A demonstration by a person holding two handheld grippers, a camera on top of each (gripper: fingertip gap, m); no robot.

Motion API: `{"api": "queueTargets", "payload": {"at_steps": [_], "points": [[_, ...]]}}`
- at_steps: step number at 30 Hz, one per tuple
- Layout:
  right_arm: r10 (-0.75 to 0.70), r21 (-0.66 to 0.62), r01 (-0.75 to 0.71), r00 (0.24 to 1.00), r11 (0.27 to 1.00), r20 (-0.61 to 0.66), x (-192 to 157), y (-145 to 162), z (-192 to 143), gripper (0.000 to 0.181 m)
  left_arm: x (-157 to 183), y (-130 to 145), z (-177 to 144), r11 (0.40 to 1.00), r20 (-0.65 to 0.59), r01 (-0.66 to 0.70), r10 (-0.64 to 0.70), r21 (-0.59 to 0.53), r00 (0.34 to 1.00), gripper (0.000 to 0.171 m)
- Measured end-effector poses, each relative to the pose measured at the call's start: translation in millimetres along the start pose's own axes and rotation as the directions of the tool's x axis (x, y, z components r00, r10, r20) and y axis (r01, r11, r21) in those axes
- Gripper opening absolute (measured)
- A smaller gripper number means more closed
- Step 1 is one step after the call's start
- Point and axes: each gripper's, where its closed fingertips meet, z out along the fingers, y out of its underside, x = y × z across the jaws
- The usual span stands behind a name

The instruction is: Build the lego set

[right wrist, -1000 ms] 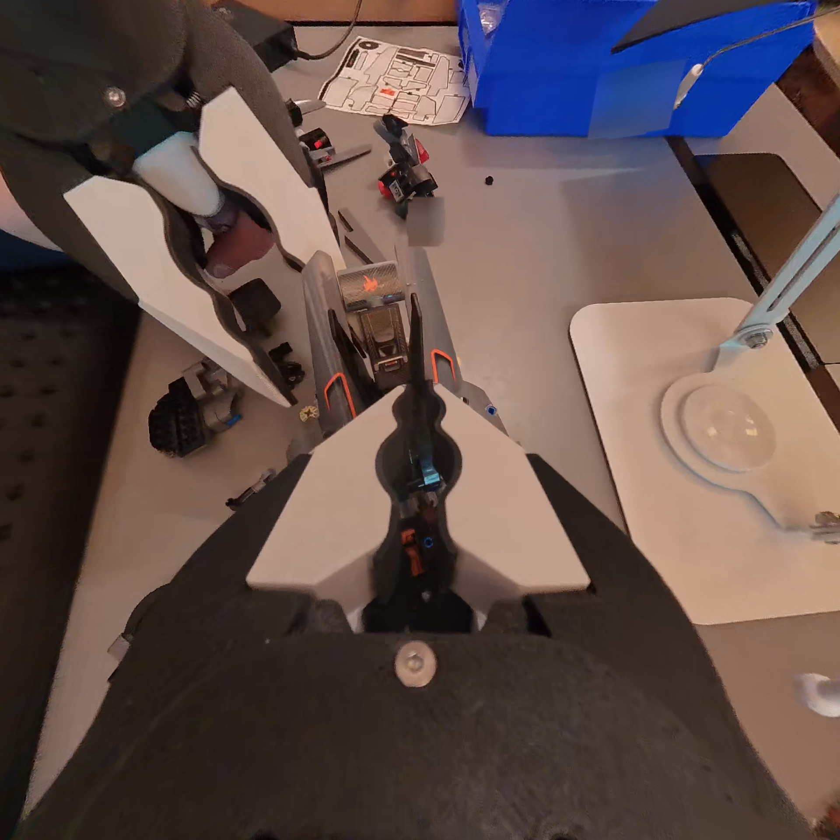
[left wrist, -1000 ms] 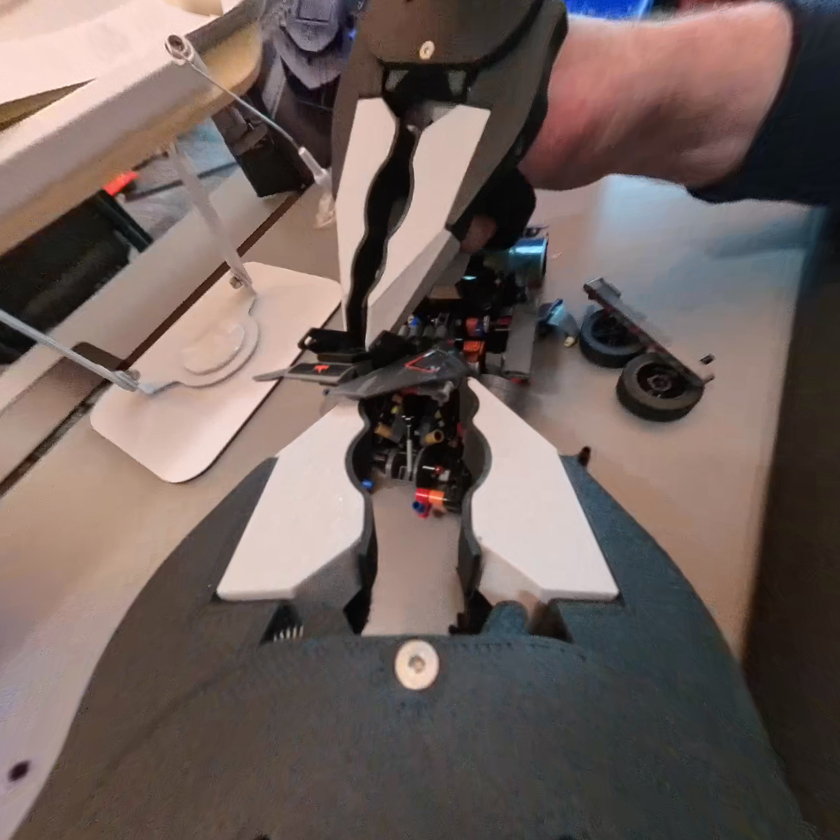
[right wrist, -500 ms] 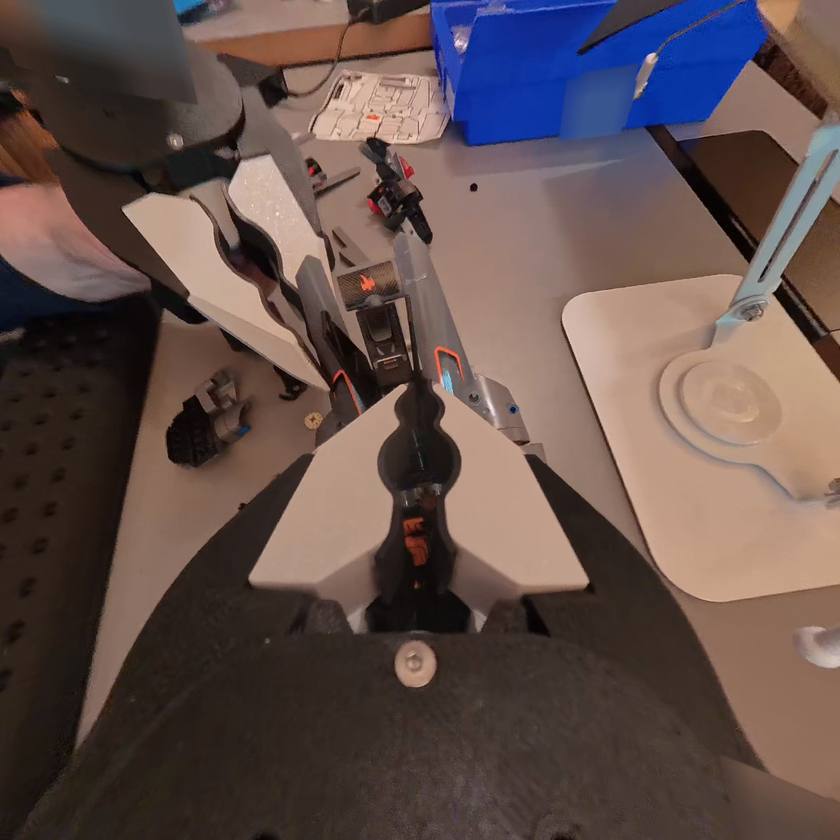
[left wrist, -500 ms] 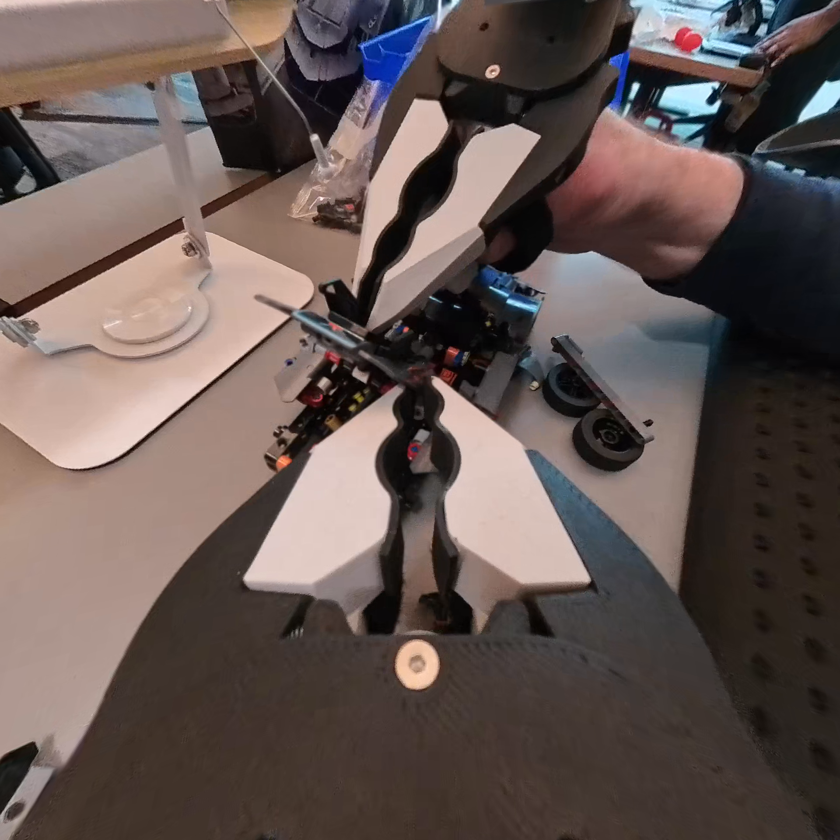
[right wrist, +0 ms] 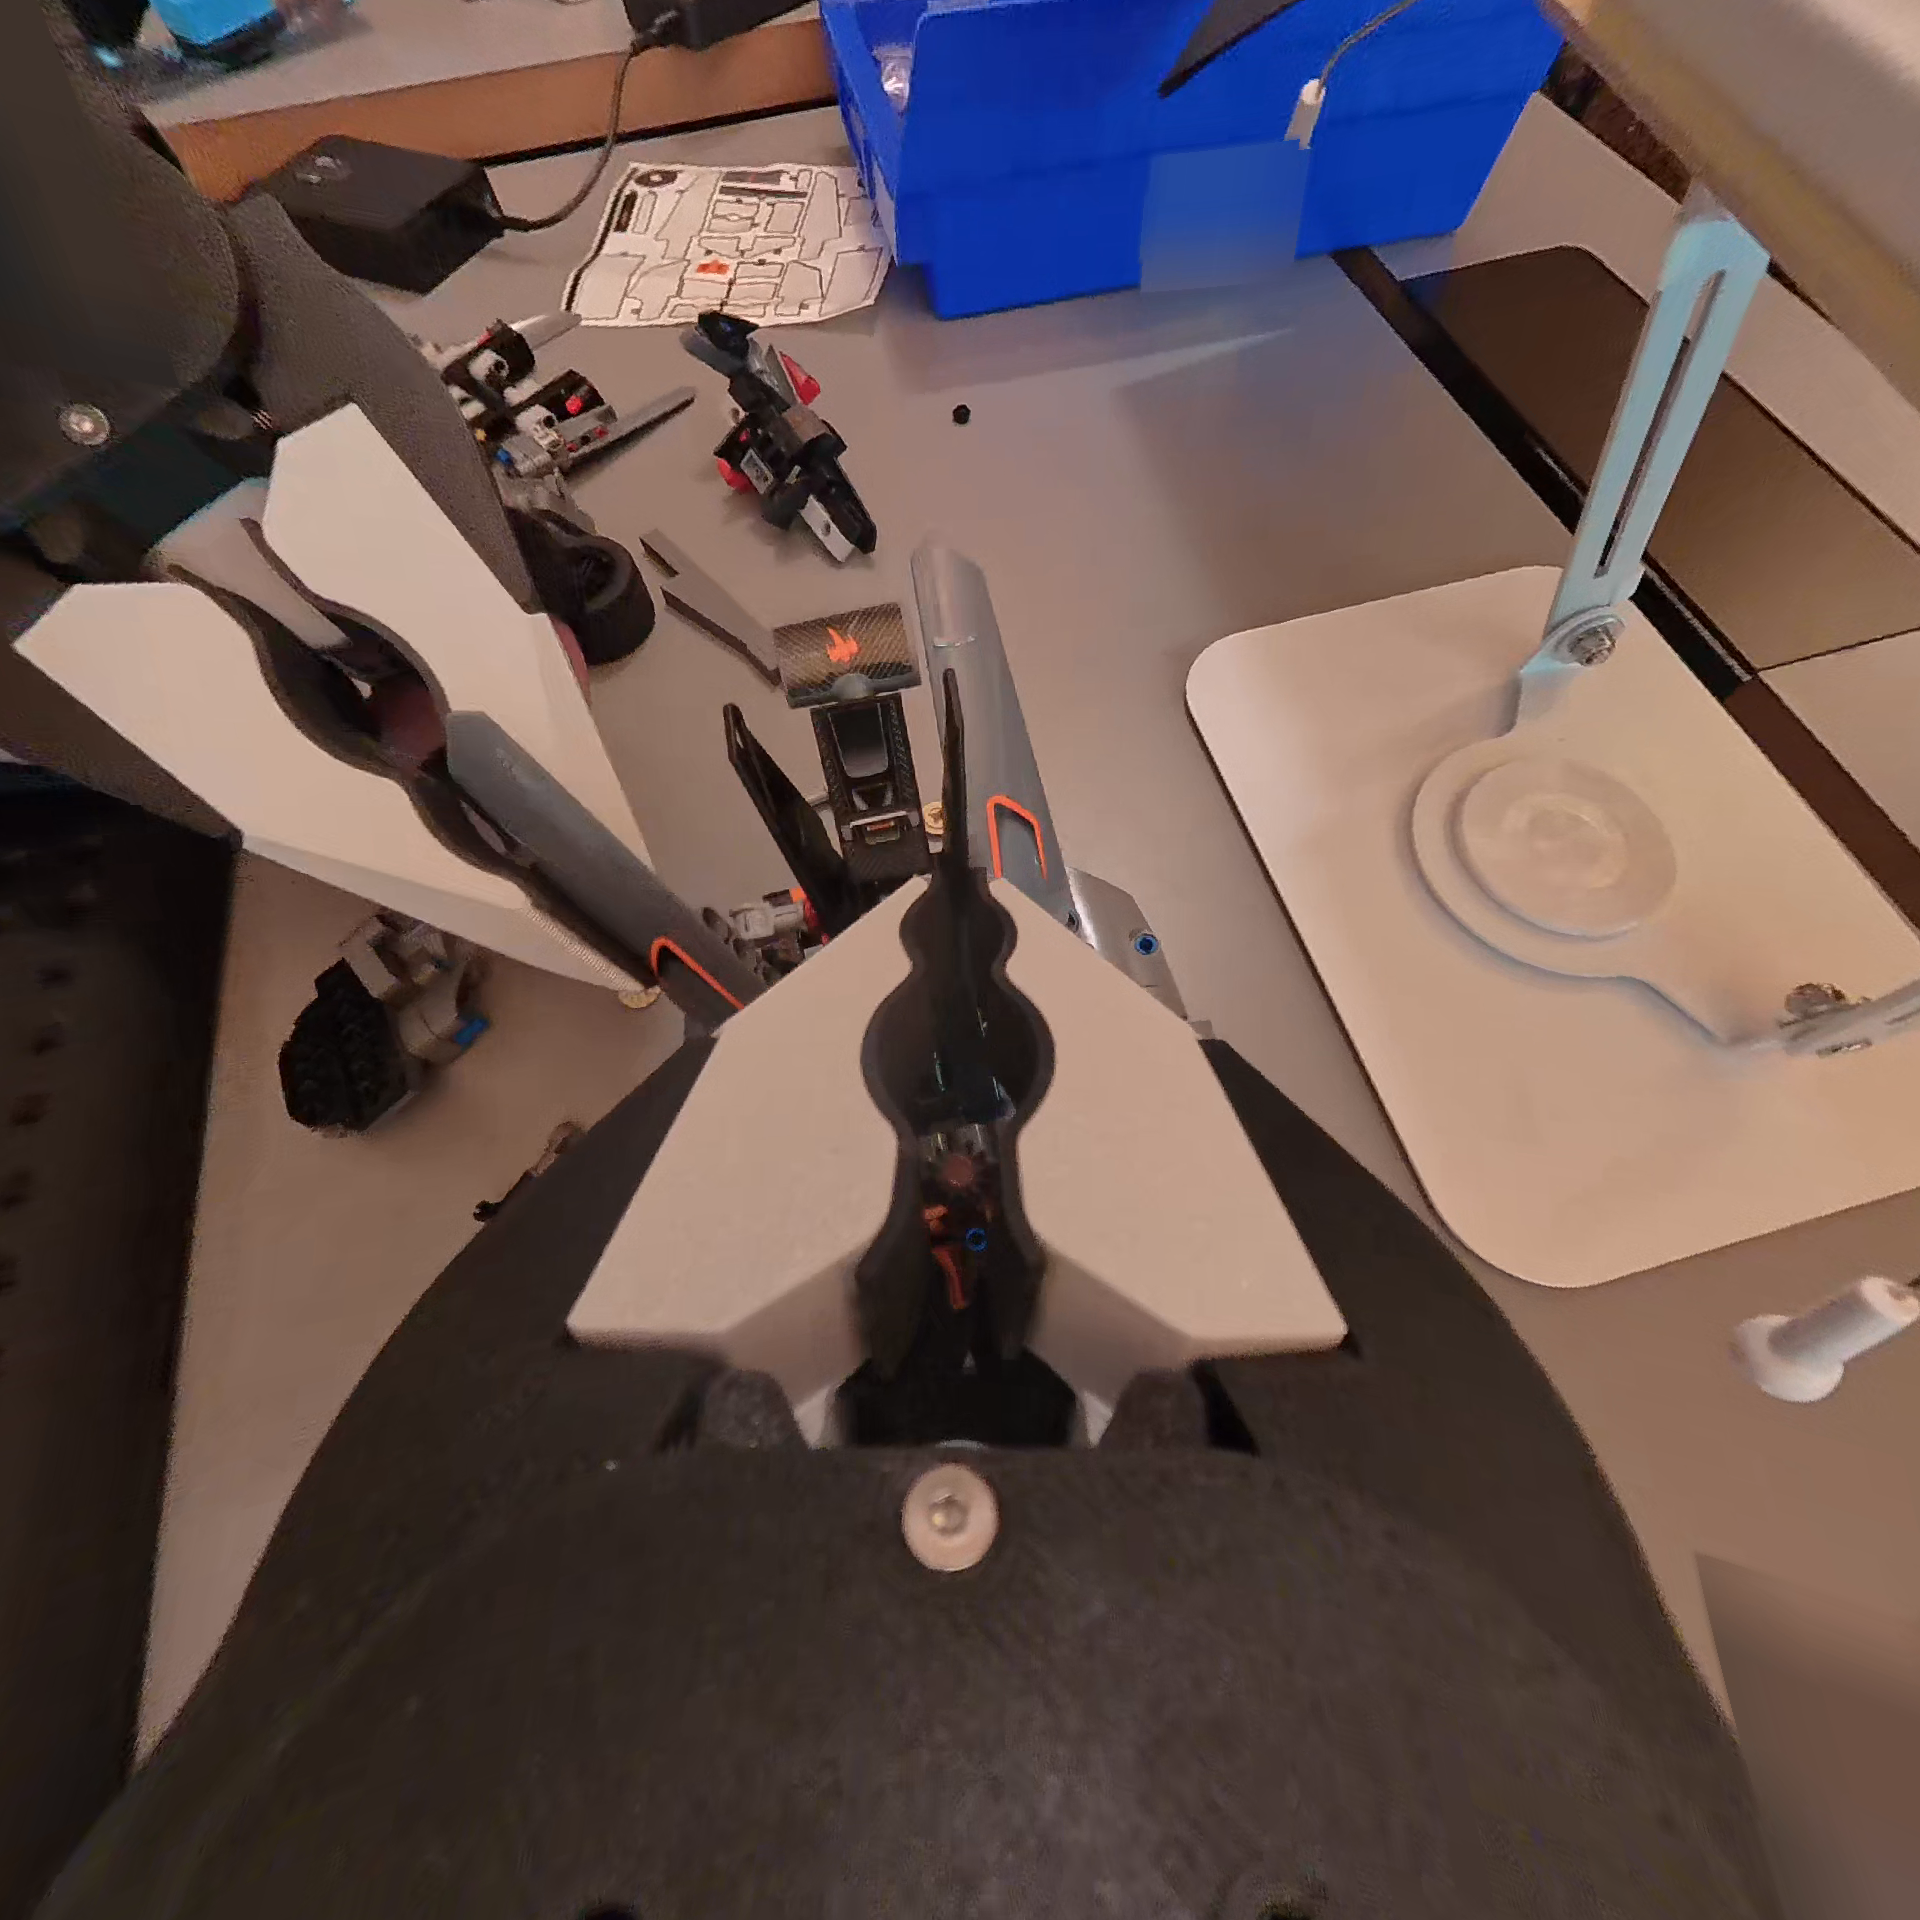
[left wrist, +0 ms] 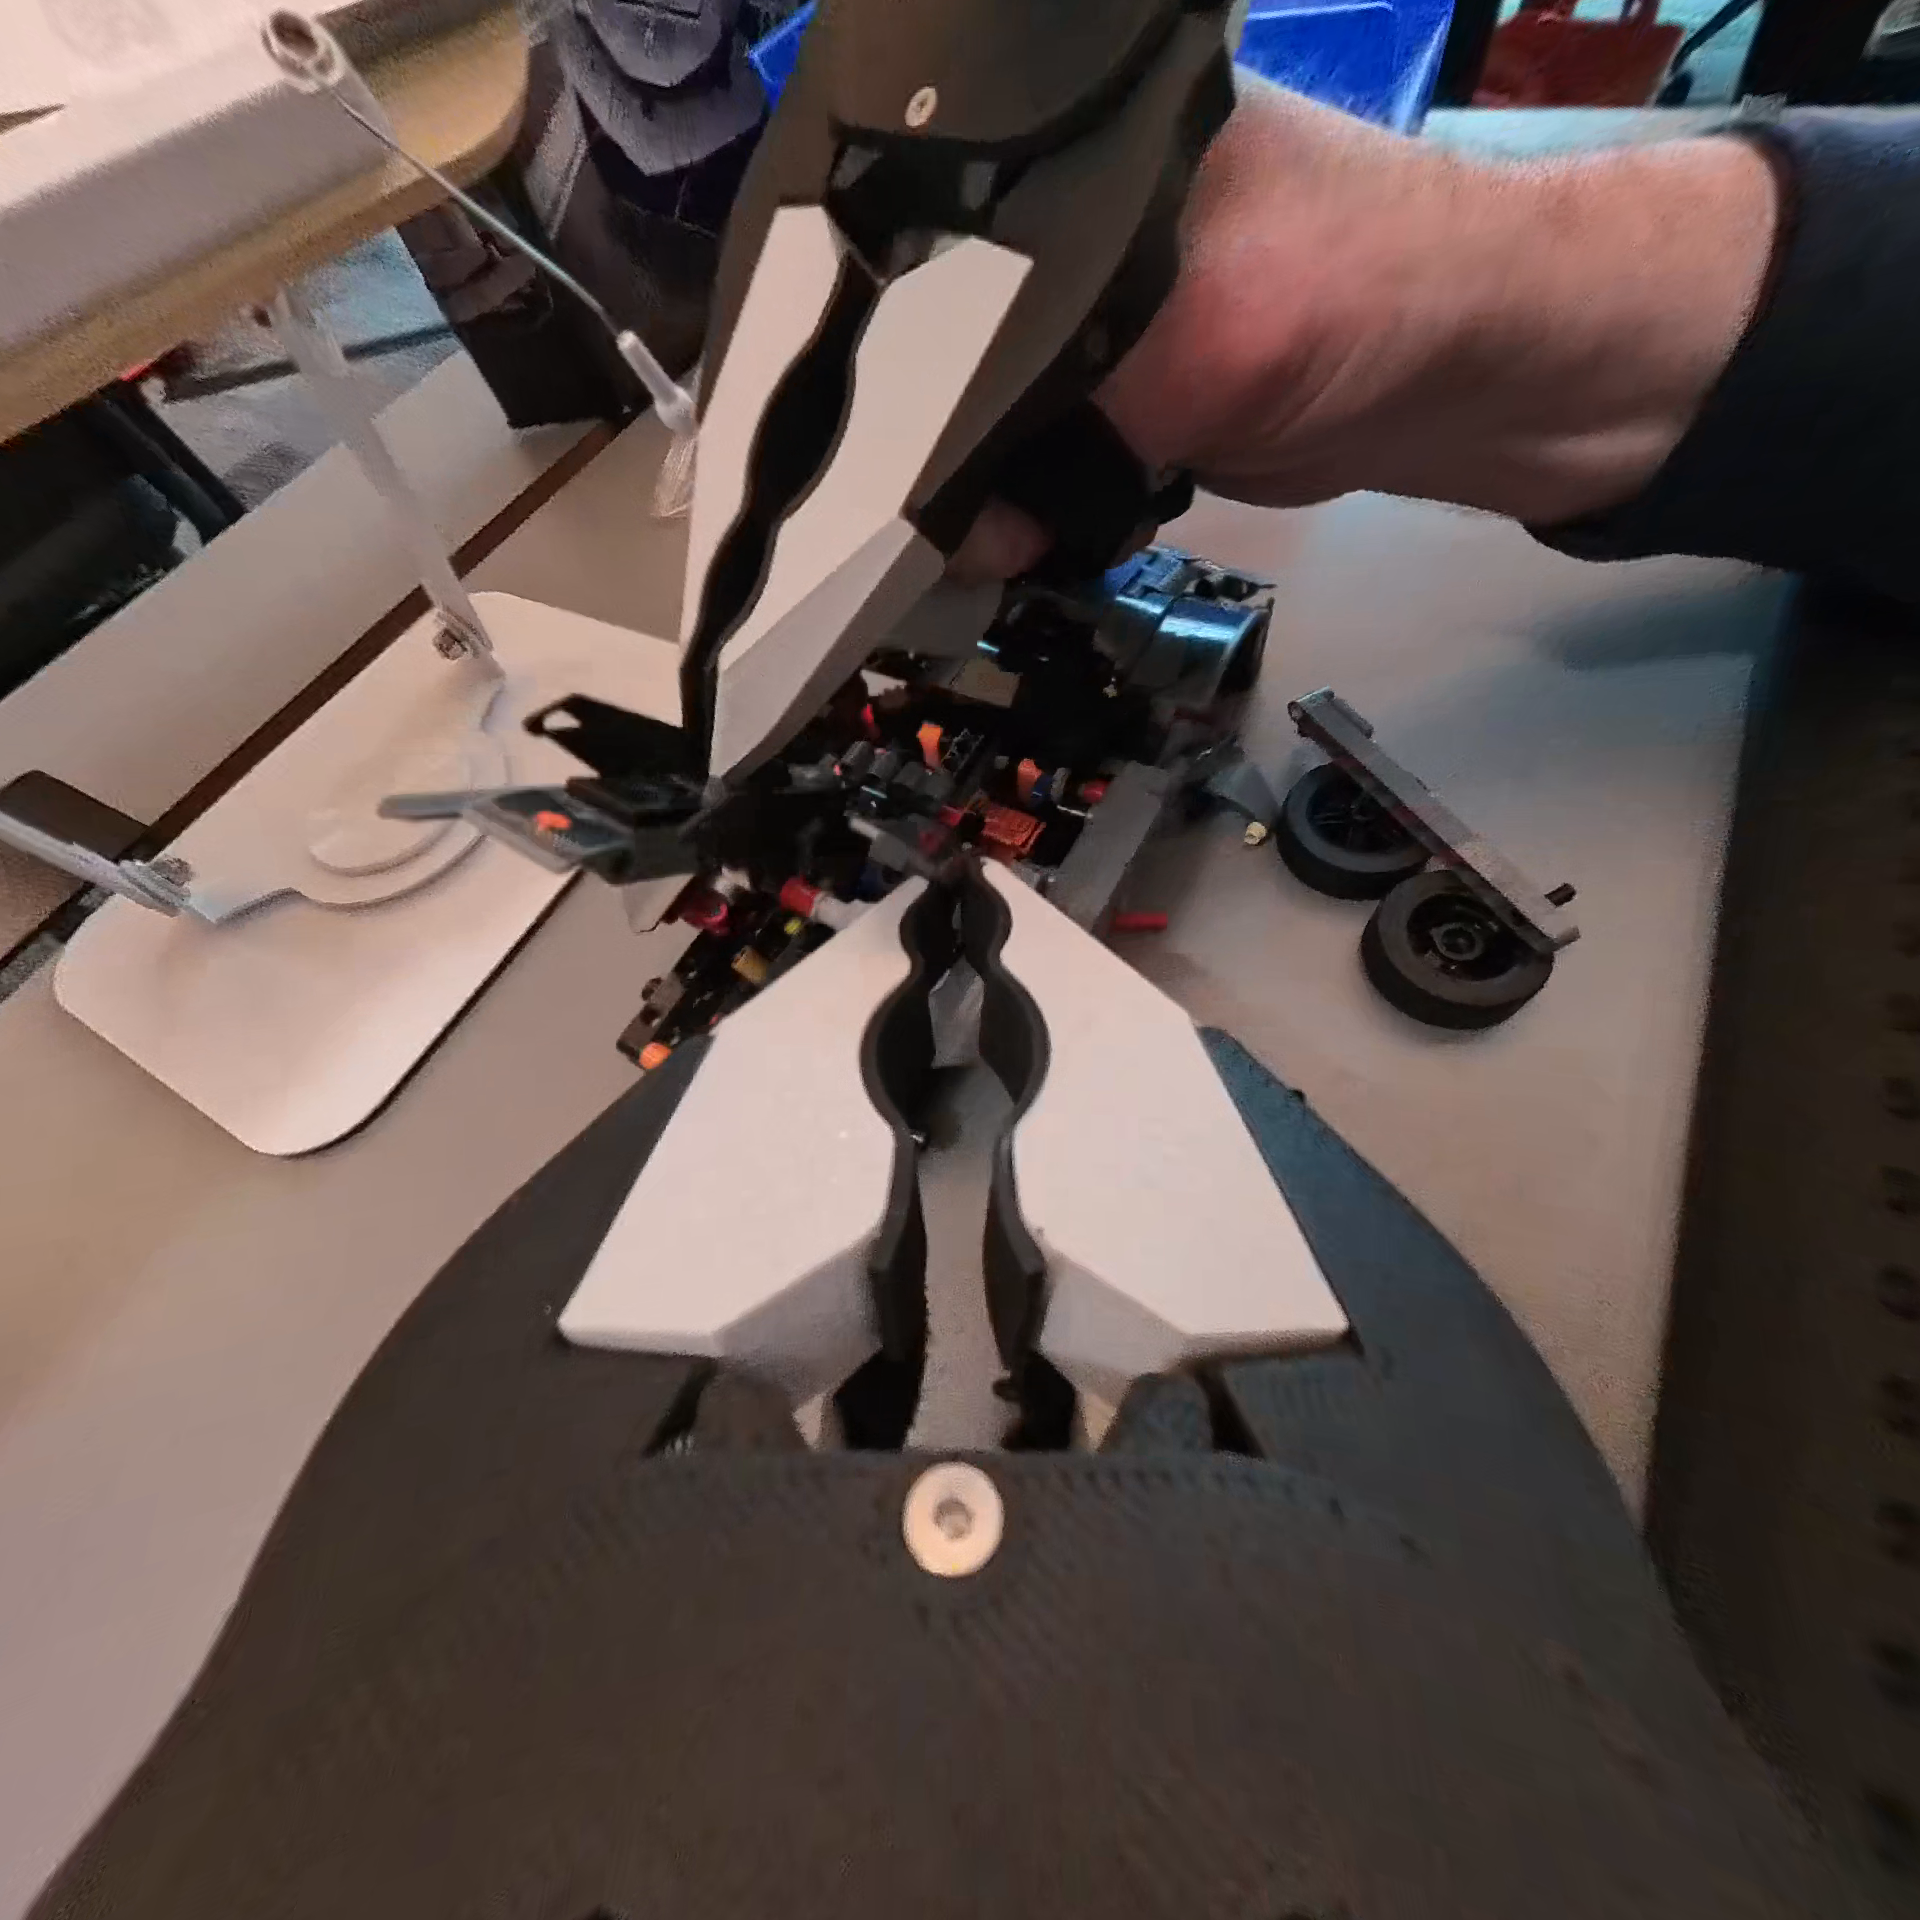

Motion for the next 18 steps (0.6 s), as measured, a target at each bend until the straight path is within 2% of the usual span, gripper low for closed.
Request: {"api": "queueTargets", "payload": {"at_steps": [2,4,5,7,11,13,15,18], "points": [[0.004,0.008,-0.004,1.0,1.0,-0.002,2,-1,1,0.0,0,1,-1,1.0,0.026,-0.028,0.028,-0.011,0.999,0.0],[-0.018,0.01,0.018,1.0,1.0,0.011,-1,-1,0,0.0,6,1,0,0.987,0.084,-0.147,0.152,-0.066,0.985,0.0],[-0.047,0.014,0.047,0.999,0.999,0.01,-3,-1,-1,0.0,4,-1,2,0.988,0.114,-0.142,0.148,-0.063,0.982,0.0],[-0.052,0.014,0.052,0.999,0.999,0.016,-6,-2,-1,0.0,-2,-6,-1,1.0,0.08,-0.017,0.018,-0.015,0.997,0.0],[-0.06,0.001,0.06,0.998,0.998,0.007,-8,-1,1,0.0,-10,-7,-4,0.985,-0.009,0.165,-0.165,0.051,0.986,0.0],[-0.04,0.007,0.04,0.999,0.999,0.005,-5,-1,1,0.0,-9,-4,-3,0.975,-0.053,0.219,-0.217,0.046,0.975,0.001],[-0.035,0.009,0.035,0.999,0.999,0.007,-4,0,0,0.0,-2,0,1,0.967,-0.092,0.256,-0.254,0.012,0.963,0.026],[-0.049,-0.008,0.049,0.999,0.999,-0.006,-2,3,-2,0.004,5,-4,4,0.952,-0.115,0.307,-0.304,0.009,0.946,0.03]]}}
